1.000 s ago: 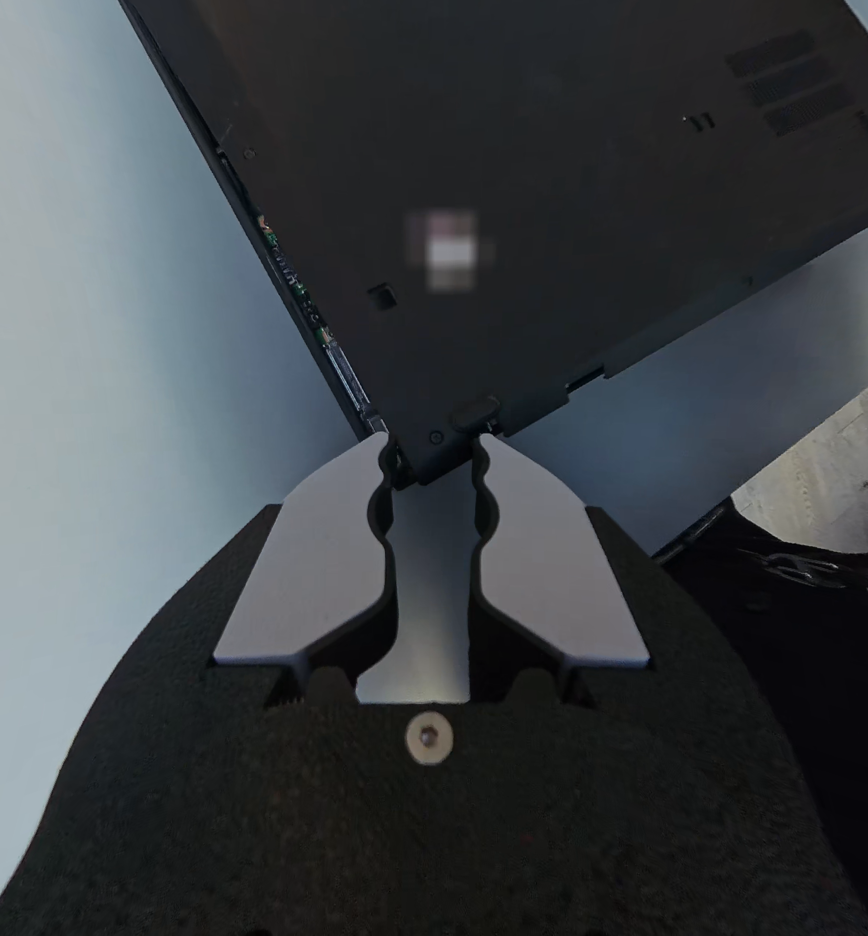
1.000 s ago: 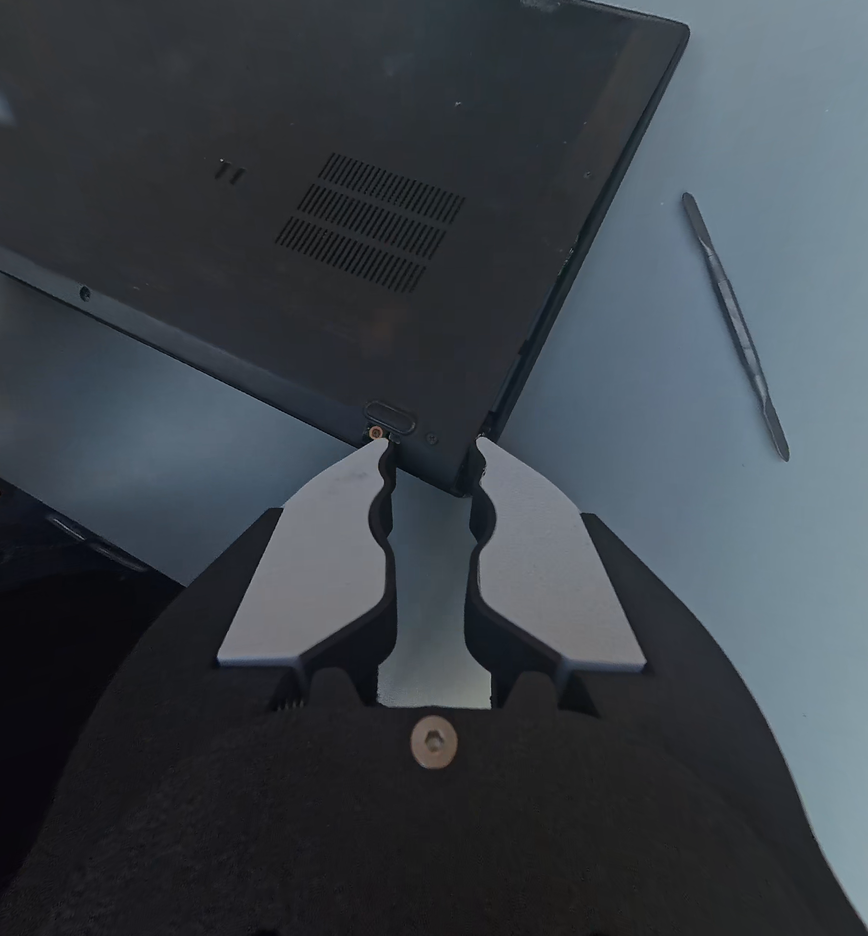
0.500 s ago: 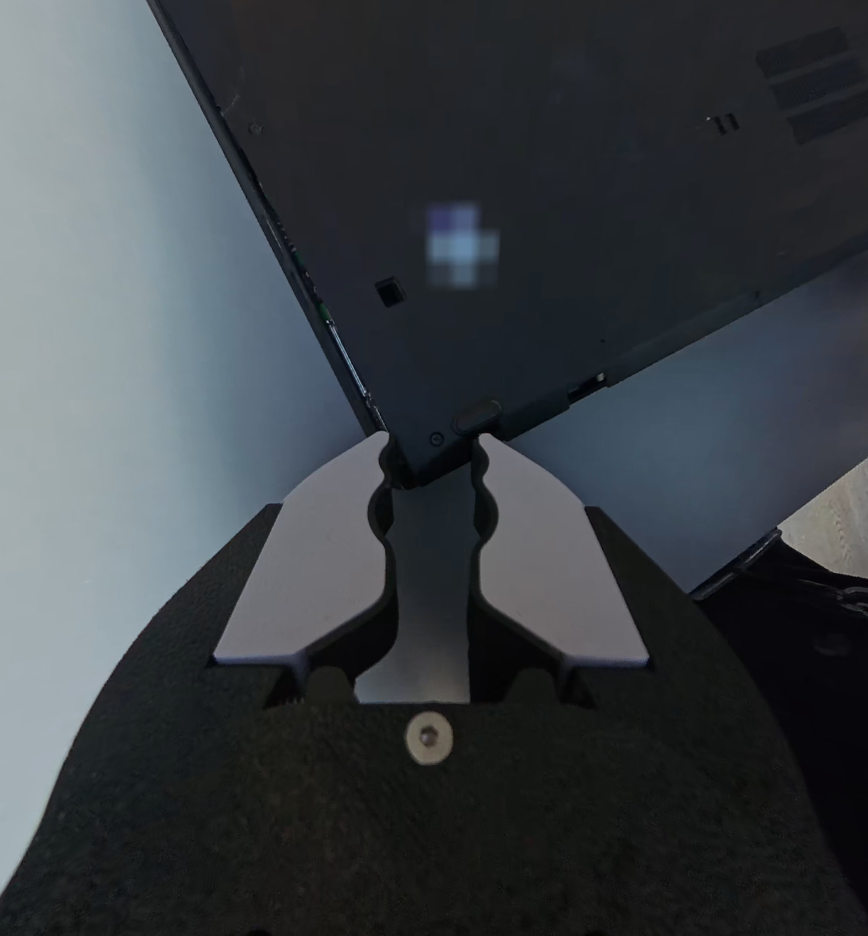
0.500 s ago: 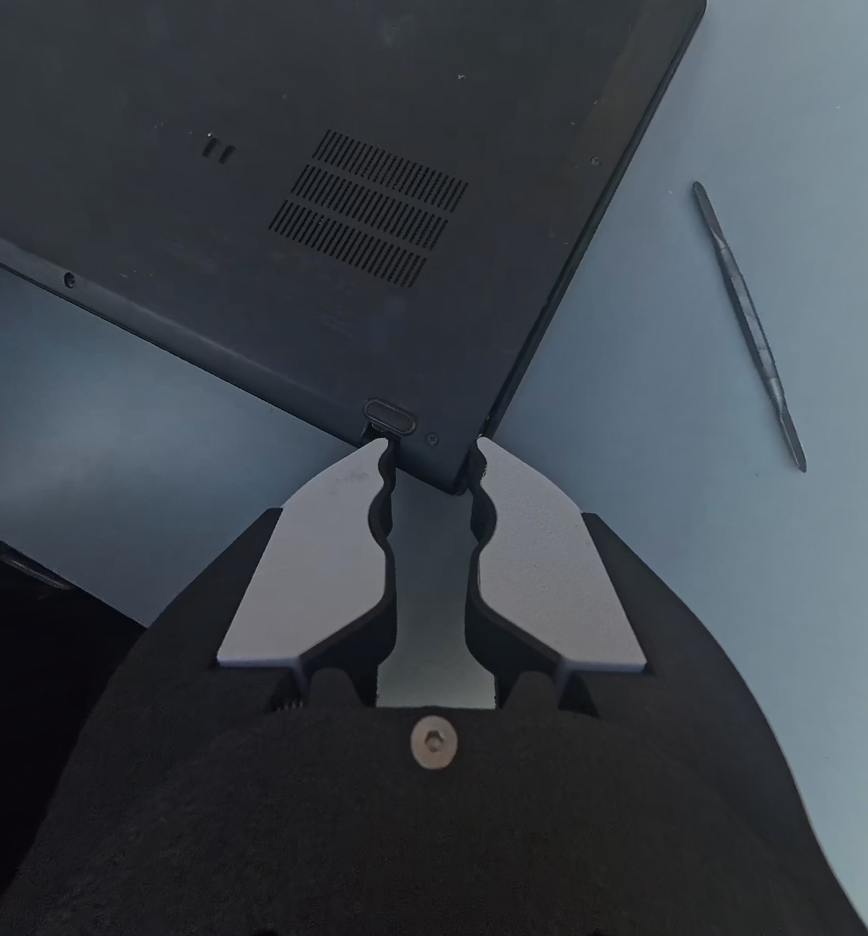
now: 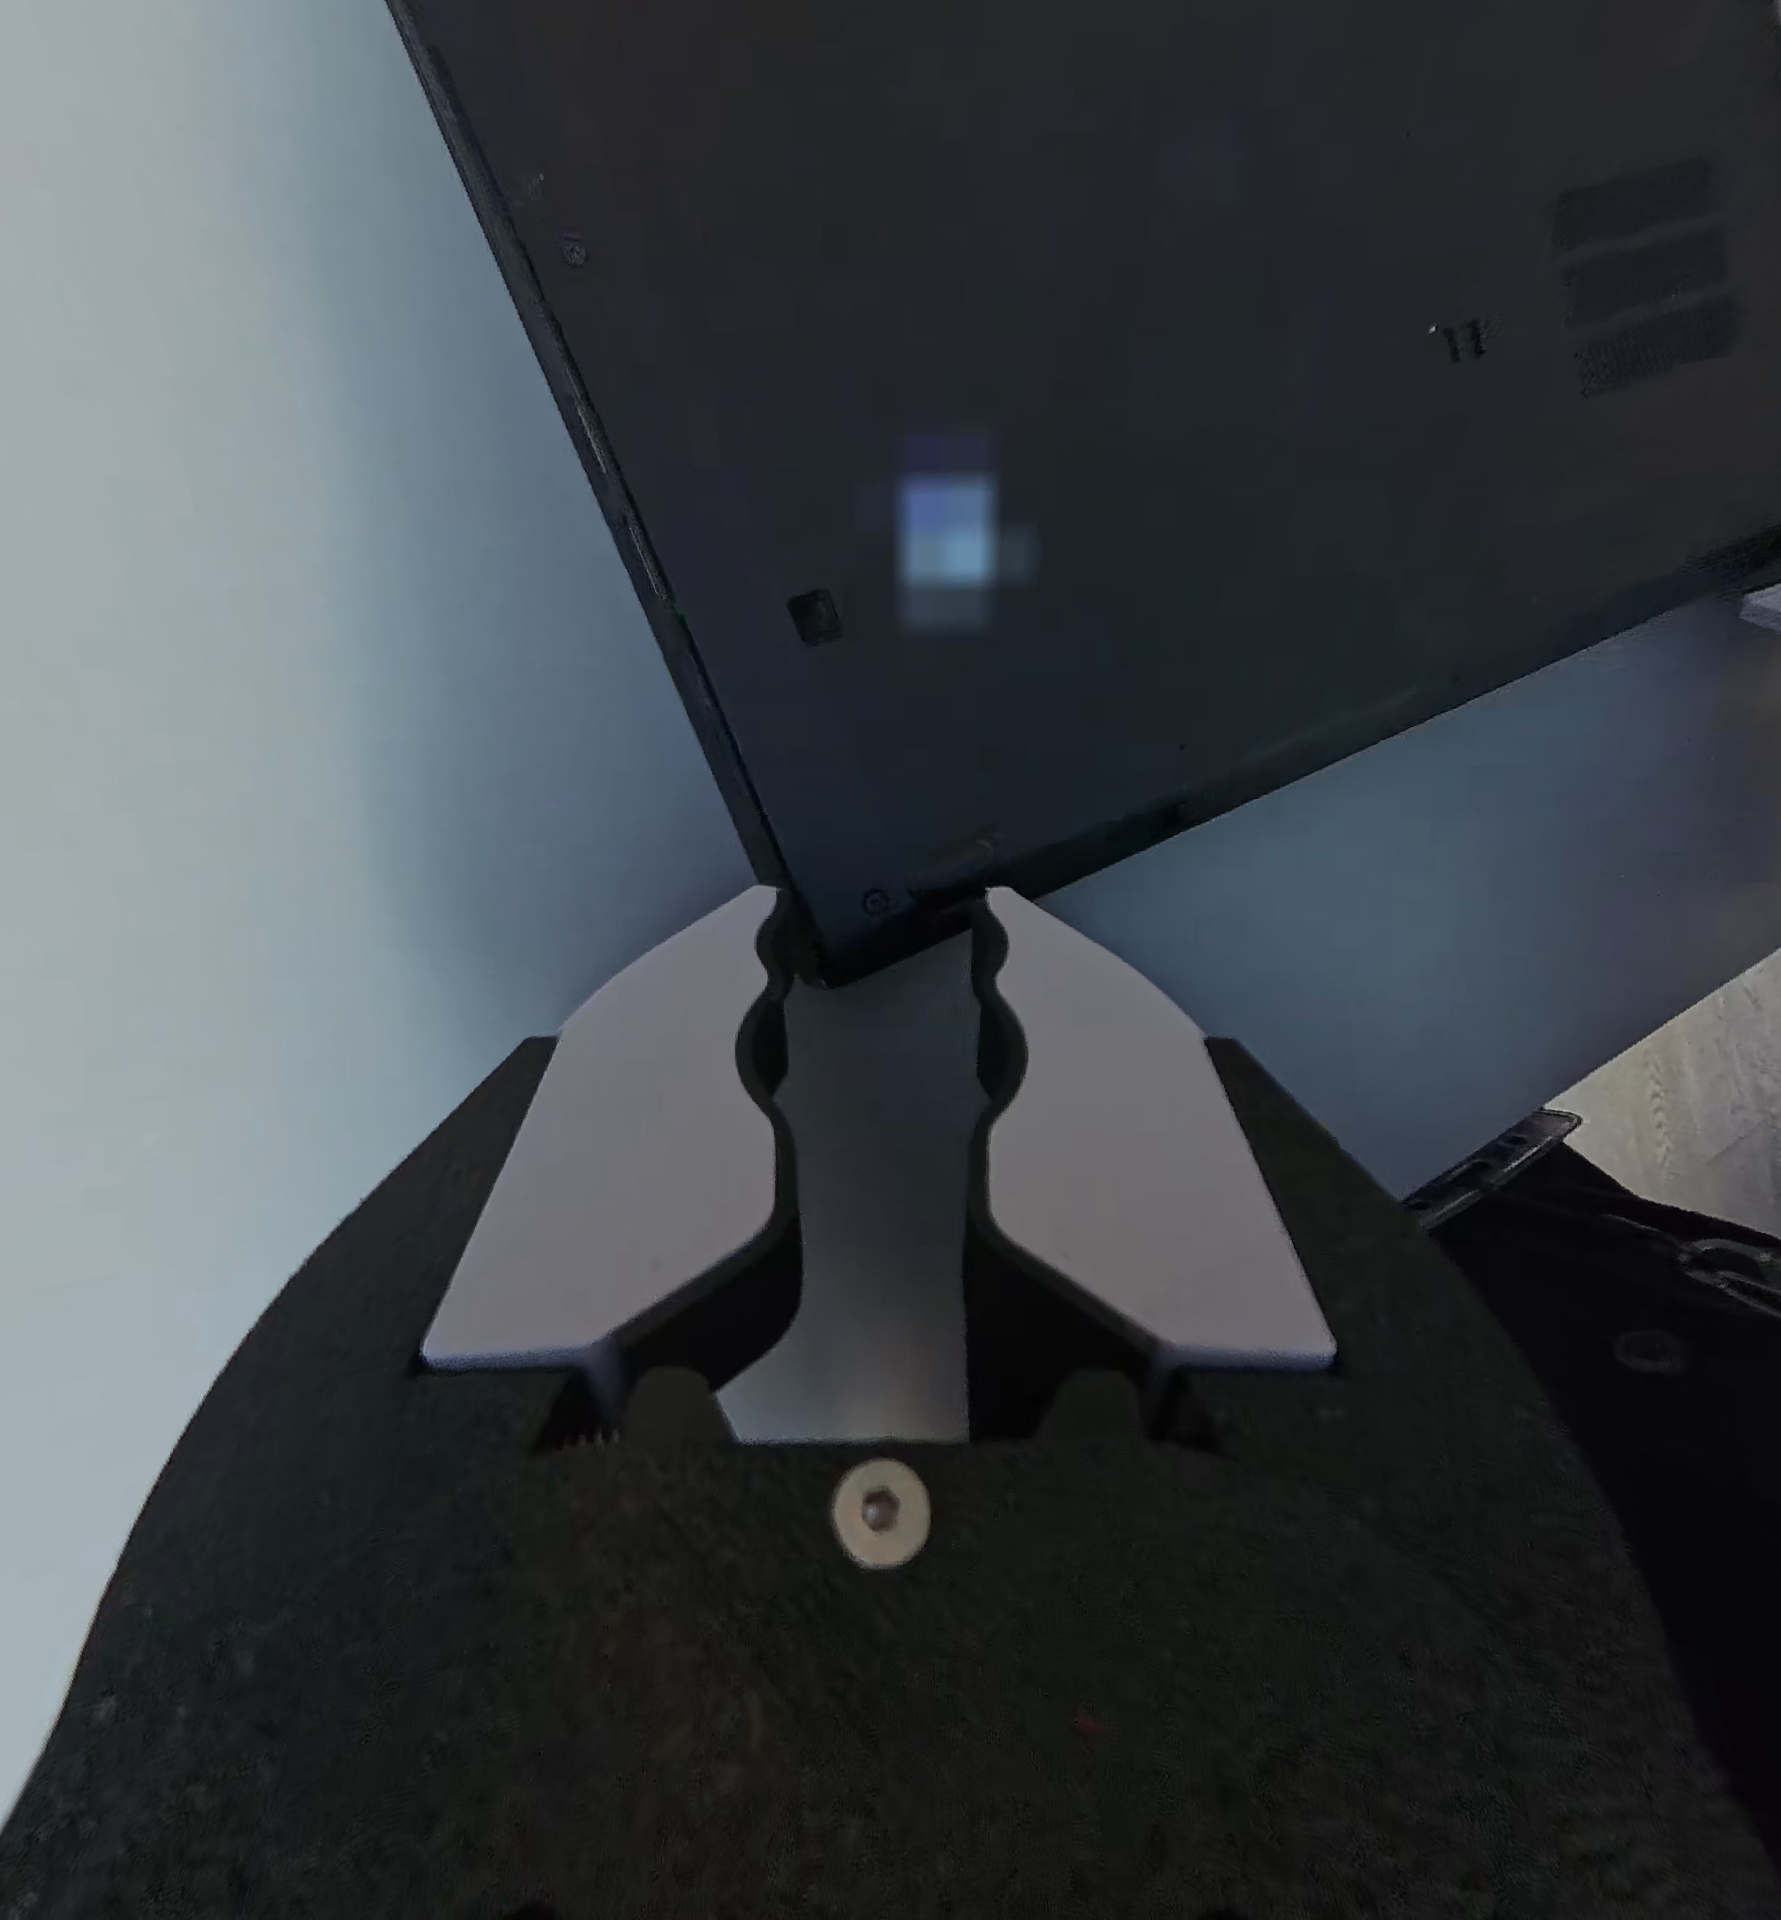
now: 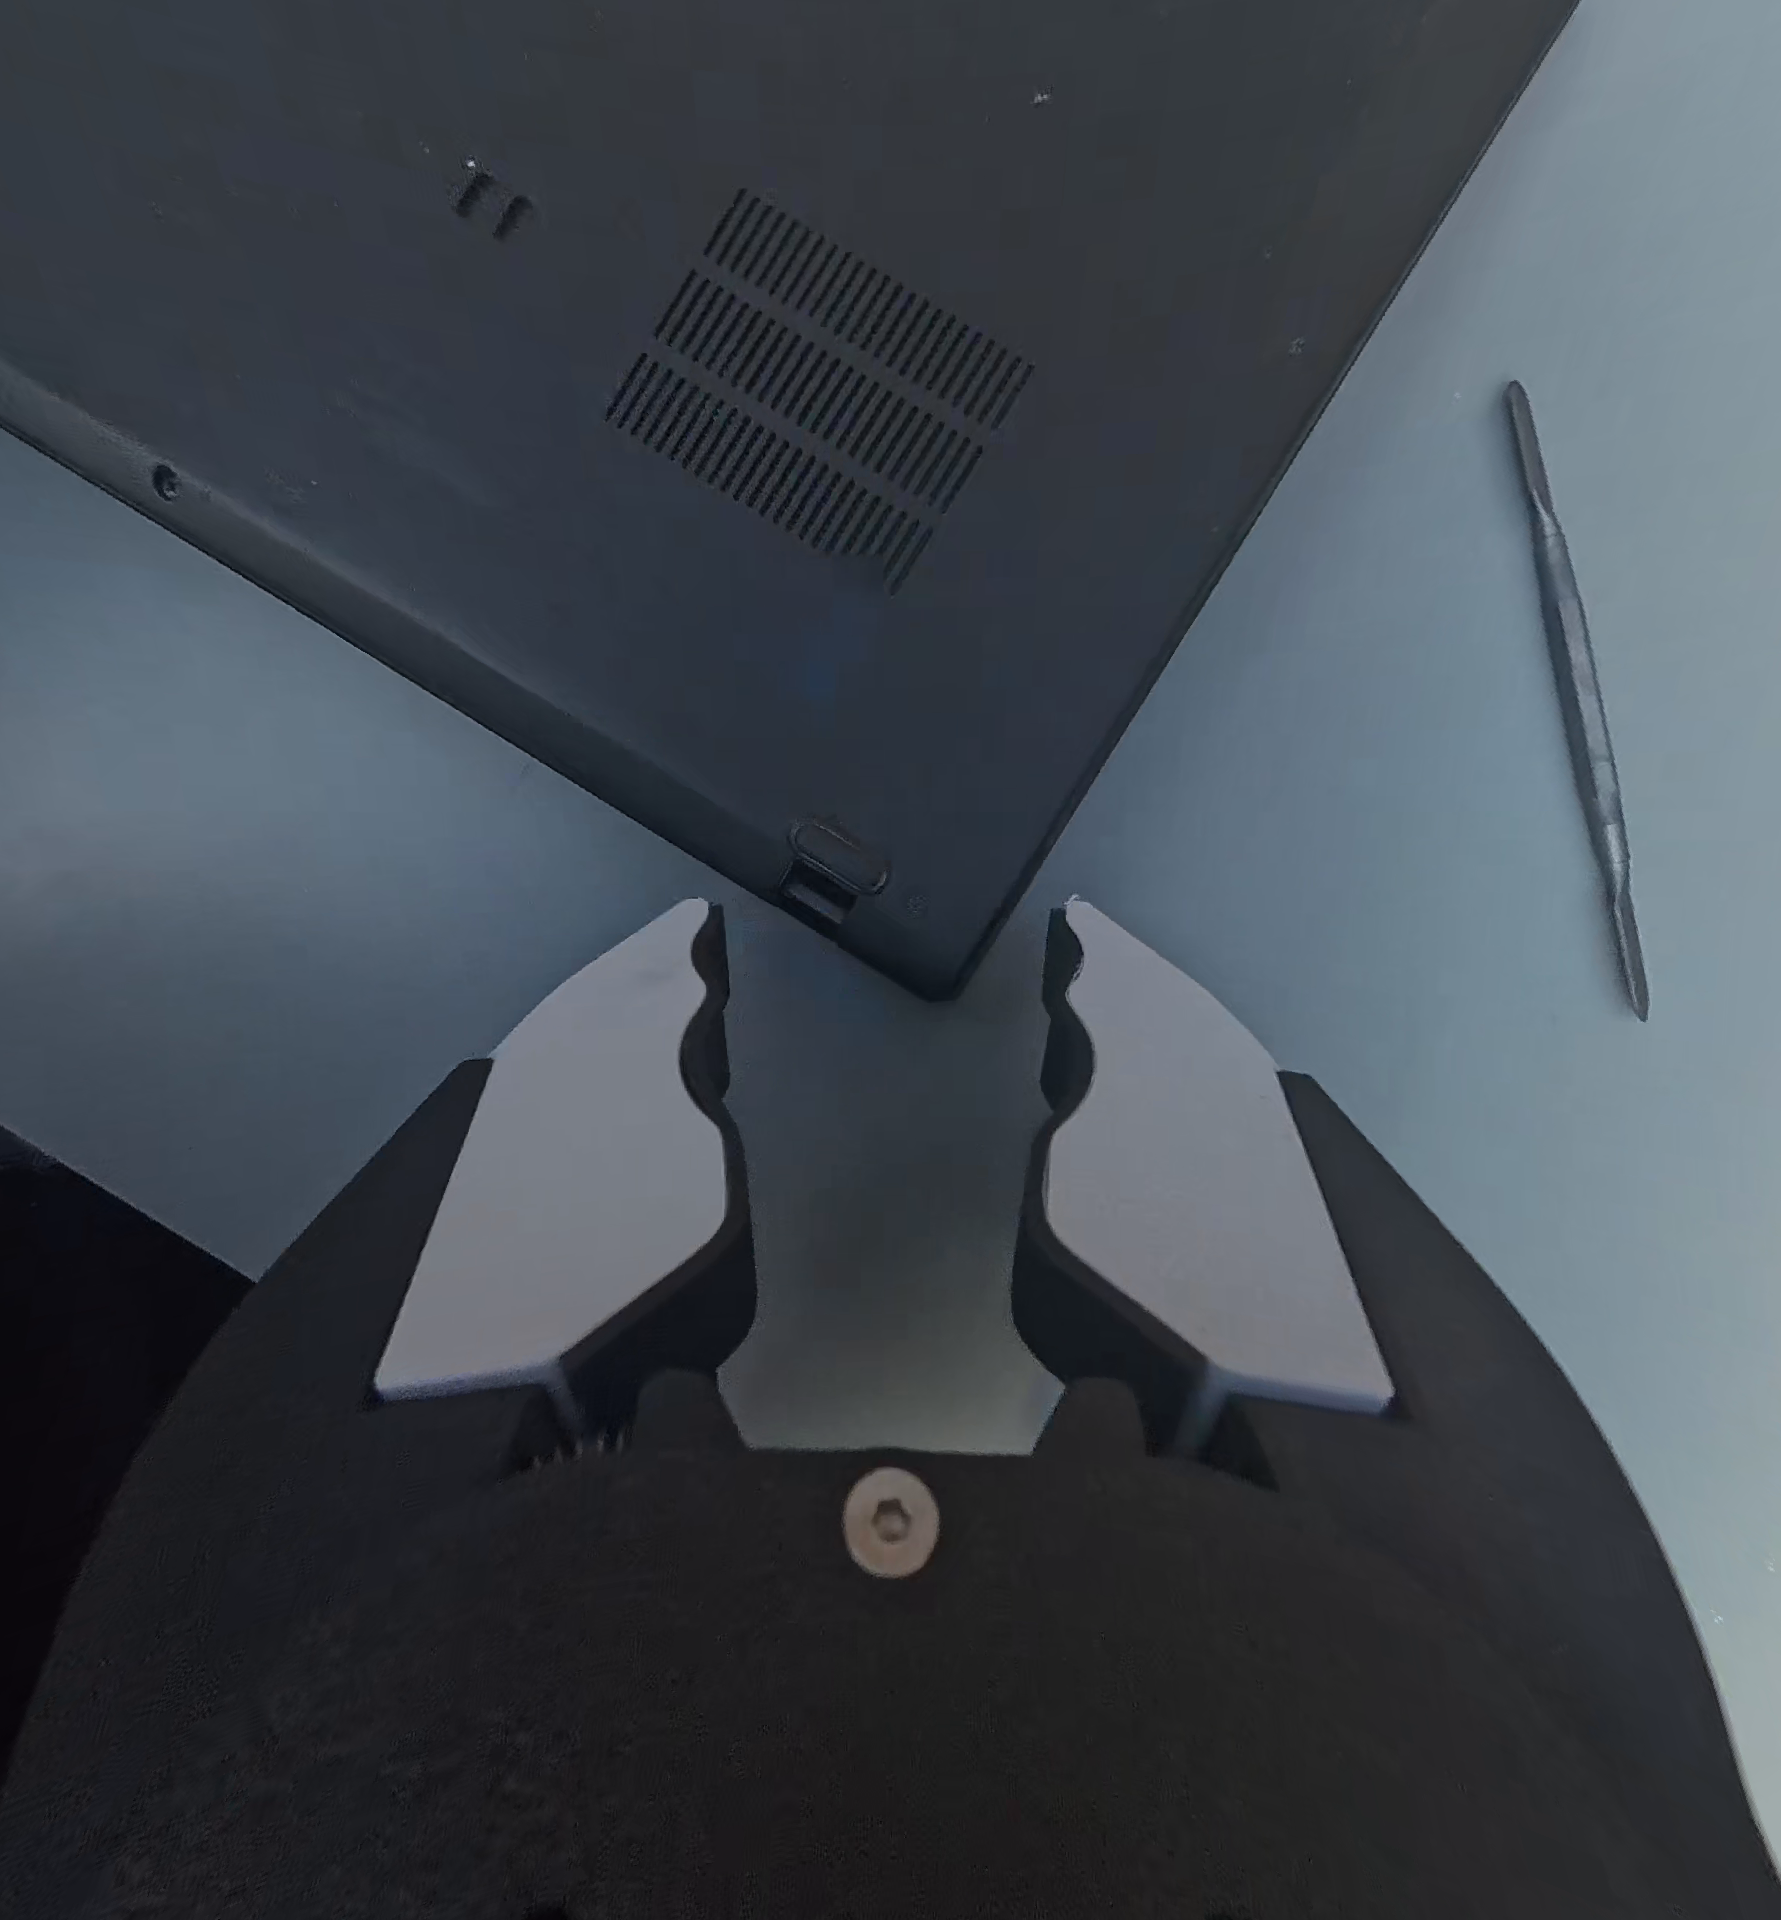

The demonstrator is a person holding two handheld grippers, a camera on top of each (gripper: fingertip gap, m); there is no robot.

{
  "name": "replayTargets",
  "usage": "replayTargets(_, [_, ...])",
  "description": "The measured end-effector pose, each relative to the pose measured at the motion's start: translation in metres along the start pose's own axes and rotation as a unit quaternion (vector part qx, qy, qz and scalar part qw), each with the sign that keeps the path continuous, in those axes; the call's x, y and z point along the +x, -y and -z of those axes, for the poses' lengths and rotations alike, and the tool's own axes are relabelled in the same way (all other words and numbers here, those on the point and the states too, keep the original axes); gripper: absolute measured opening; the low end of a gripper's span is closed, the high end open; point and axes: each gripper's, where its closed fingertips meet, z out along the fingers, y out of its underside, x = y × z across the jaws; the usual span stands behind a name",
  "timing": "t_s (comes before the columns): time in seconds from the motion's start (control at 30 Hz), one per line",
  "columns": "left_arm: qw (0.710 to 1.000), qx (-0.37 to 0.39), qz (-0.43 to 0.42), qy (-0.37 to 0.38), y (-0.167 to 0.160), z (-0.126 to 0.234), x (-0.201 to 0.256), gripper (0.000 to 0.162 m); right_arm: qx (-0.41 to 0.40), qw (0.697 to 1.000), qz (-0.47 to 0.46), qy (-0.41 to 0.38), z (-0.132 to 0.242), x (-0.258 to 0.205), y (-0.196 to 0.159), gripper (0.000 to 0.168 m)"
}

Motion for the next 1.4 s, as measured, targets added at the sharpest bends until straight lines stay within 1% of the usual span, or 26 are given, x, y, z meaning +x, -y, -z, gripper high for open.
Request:
replayTargets(0.13, [1.000, -0.005, 0.012, -0.001, -0.002, 0.005, -0.006, 0.038, 0.003, 1.000, 0.007, 0.002, -0.001, -0.002, 0.002, 0.066])
replayTargets(0.2, [1.000, 0.002, 0.013, 0.012, -0.001, 0.009, -0.013, 0.039, 0.011, 1.000, 0.009, -0.005, 0.002, 0.002, 0.004, 0.065])
replayTargets(0.23, [1.000, 0.014, 0.010, 0.013, 0.002, 0.012, -0.014, 0.036, 0.018, 1.000, 0.008, -0.013, 0.005, 0.005, 0.007, 0.061])
replayTargets(0.3, [0.999, 0.045, -0.003, 0.017, 0.011, 0.017, -0.013, 0.027, 0.043, 0.999, 0.002, -0.025, 0.014, 0.012, 0.014, 0.051])
replayTargets(0.33, [0.998, 0.061, -0.014, 0.016, 0.016, 0.019, -0.009, 0.021, 0.056, 0.998, -0.002, -0.027, 0.020, 0.014, 0.018, 0.040])
replayTargets(0.4, [0.994, 0.093, -0.049, 0.003, 0.024, 0.023, 0.003, 0.000, 0.085, 0.996, -0.008, -0.028, 0.030, 0.016, 0.025, 0.006])
replayTargets(0.43, [0.992, 0.108, -0.068, 0.002, 0.027, 0.023, 0.007, 0.000, 0.097, 0.995, -0.007, -0.025, 0.033, 0.015, 0.028, 0.000])
replayTargets(0.57, [0.983, 0.147, -0.113, 0.006, 0.034, 0.020, 0.019, 0.000, 0.116, 0.993, 0.025, -0.004, 0.030, -0.001, 0.038, 0.000])
replayTargets(0.63, [0.980, 0.147, -0.137, 0.013, 0.034, 0.014, 0.025, 0.000, 0.129, 0.990, 0.051, 0.018, 0.024, -0.021, 0.045, 0.000])
replayTargets(0.67, [0.978, 0.142, -0.149, 0.020, 0.033, 0.009, 0.028, 0.000, 0.129, 0.989, 0.067, 0.017, 0.020, -0.027, 0.047, 0.000])
replayTargets(0.8, [0.973, 0.121, -0.194, 0.030, 0.026, -0.004, 0.044, 0.000, 0.099, 0.982, 0.155, -0.031, 0.001, -0.035, 0.040, 0.000])
replayTargets(0.87, [0.967, 0.115, -0.220, 0.053, 0.027, -0.010, 0.045, 0.000, 0.092, 0.979, 0.177, -0.041, -0.005, -0.037, 0.037, 0.000])
replayTargets(0.93, [0.963, 0.097, -0.237, 0.082, 0.026, -0.017, 0.036, 0.000, 0.088, 0.978, 0.184, -0.044, -0.010, -0.036, 0.035, 0.000])
replayTargets(1.0, [0.965, 0.076, -0.234, 0.085, 0.021, -0.024, 0.029, 0.000, 0.088, 0.978, 0.182, -0.041, -0.011, -0.036, 0.036, 0.000])
replayTargets(1.07, [0.966, 0.078, -0.232, 0.077, 0.021, -0.025, 0.029, 0.000, 0.079, 0.978, 0.188, -0.044, -0.011, -0.036, 0.036, 0.000])
replayTargets(1.2, [0.962, 0.055, -0.253, 0.086, 0.020, -0.026, 0.028, 0.000, 0.048, 0.976, 0.204, -0.057, -0.012, -0.036, 0.035, 0.000])
replayTargets(1.3, [0.967, 0.054, -0.238, 0.071, 0.021, -0.027, 0.029, 0.000, 0.044, 0.975, 0.210, -0.058, -0.014, -0.035, 0.038, 0.000])
replayTargets(1.4, [0.972, 0.053, -0.220, 0.055, 0.021, -0.027, 0.029, 0.000, 0.041, 0.982, 0.180, -0.031, -0.013, -0.035, 0.039, 0.000])
